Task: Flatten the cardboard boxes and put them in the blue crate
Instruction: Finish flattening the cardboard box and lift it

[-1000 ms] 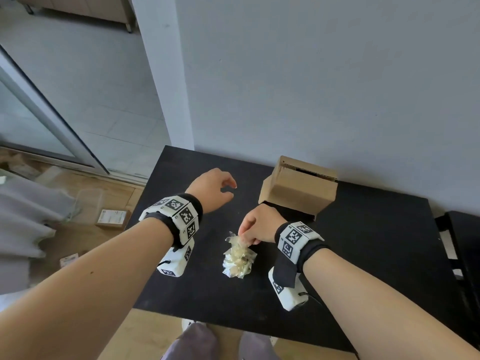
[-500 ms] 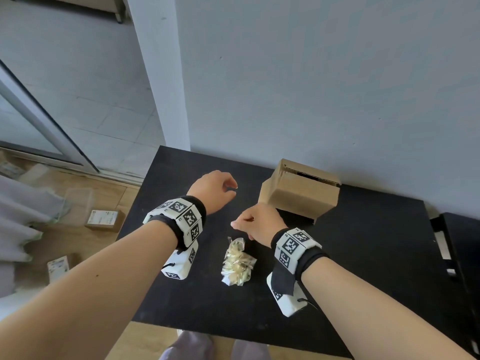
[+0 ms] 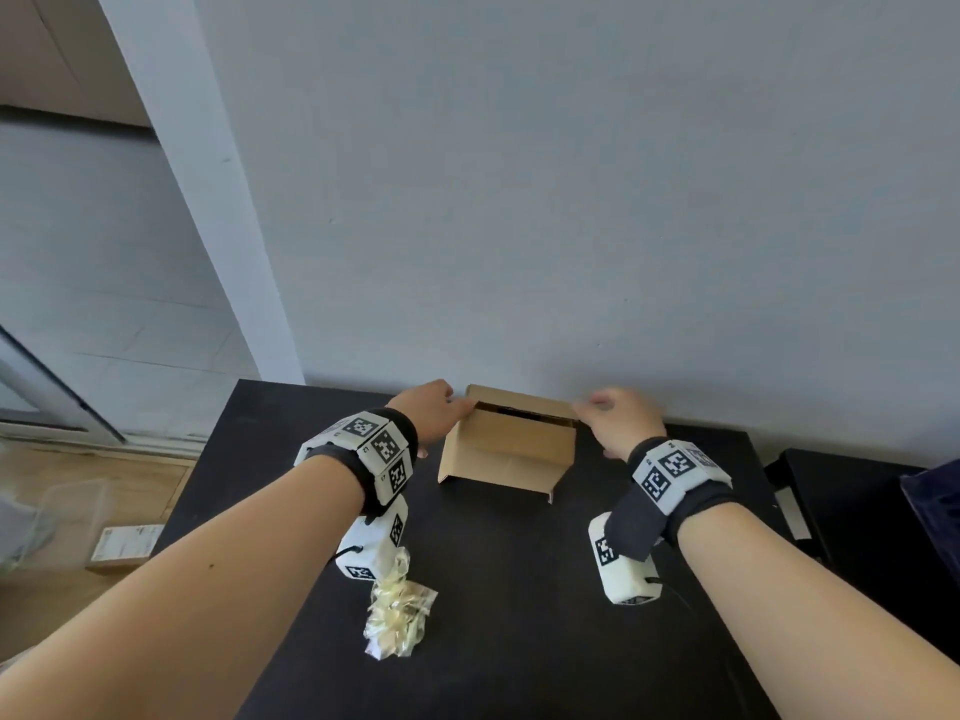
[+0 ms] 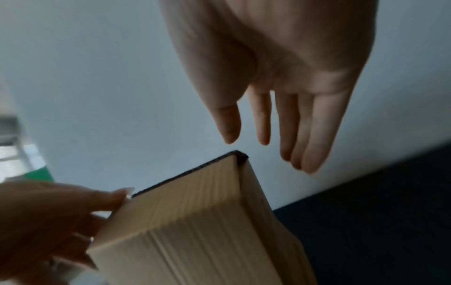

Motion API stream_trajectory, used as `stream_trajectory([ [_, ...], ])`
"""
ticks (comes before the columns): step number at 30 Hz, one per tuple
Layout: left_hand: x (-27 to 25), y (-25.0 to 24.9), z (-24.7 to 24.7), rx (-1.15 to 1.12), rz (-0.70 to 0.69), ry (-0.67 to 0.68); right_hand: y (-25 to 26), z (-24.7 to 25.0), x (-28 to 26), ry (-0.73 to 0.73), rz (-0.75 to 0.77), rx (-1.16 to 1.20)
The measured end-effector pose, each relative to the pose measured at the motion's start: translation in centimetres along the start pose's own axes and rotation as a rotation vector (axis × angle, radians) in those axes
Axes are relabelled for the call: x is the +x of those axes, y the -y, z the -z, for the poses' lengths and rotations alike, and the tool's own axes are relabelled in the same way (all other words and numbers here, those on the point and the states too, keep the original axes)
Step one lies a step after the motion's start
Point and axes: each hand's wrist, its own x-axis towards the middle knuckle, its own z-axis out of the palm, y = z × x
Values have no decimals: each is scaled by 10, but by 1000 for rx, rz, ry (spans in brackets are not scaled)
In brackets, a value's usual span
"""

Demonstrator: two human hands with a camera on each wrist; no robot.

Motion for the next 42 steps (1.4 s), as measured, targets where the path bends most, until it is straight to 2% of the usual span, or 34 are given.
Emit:
stream_trajectory([
  [3, 1, -16, -7, -56, 4, 48, -5, -4, -5, 213, -186, 376],
  [7, 3, -27, -7, -45, -58, -24, 4, 1, -8, 210, -138, 520],
  [13, 0, -34, 1, -99, -78, -77, 7, 10, -8, 174, -26, 405],
  [19, -11, -40, 0, -27, -125, -121, 7, 12, -8, -47, 51, 189],
  [23, -15, -45, 2, -56, -142, -132, 10, 17, -14, -107, 37, 202],
  [30, -22, -58, 3, -238, -49, -246, 21, 14, -24, -112, 41, 251],
  [33, -23, -58, 10, -414, -20, -198, 24, 15, -25, -120, 72, 245],
  [35, -22, -57, 16, -492, -69, -119, 25, 15, -26, -115, 106, 268],
  [37, -24, -59, 20, -460, -140, -70, 26, 14, -28, -132, 127, 284],
  [39, -25, -60, 21, -425, -175, -72, 27, 13, -29, -150, 144, 268],
  [42, -23, -58, 19, -368, -191, -149, 32, 13, -35, -177, 176, 164],
])
